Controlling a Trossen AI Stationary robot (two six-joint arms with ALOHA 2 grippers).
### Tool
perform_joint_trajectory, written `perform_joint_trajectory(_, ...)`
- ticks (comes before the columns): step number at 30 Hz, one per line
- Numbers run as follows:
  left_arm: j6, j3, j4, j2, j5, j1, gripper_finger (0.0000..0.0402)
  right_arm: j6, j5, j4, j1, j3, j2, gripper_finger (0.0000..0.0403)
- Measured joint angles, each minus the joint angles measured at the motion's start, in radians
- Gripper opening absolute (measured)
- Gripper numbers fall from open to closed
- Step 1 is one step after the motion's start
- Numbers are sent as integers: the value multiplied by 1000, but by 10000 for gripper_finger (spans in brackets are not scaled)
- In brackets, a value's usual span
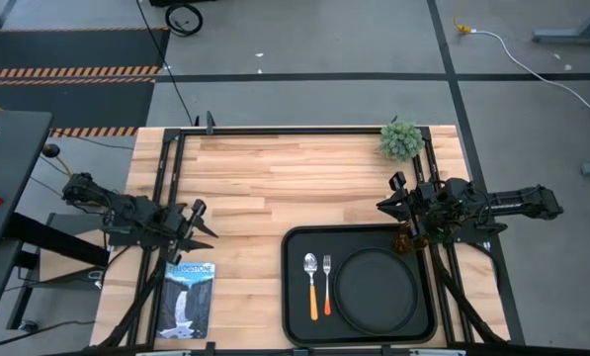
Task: Pick and place plate/cup/fork/spoon on tray
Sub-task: Return to Home Position
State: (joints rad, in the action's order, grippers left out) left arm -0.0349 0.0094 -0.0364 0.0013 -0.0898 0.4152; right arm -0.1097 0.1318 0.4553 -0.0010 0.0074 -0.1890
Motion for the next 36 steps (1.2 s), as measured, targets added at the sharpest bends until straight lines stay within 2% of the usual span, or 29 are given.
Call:
perform_joint_trajectory(9, 47, 0, -32, 0, -6, -3, 142, 0, 0, 0, 0, 0, 0, 40)
perform_joint_trajectory(16, 47, -1, -43, 0, -6, -74, 142, 0, 0, 0, 0, 0, 0, 40)
perform_joint_trajectory(36, 46, -1, -47, 11, -3, -75, 142, 0, 0, 0, 0, 0, 0, 40)
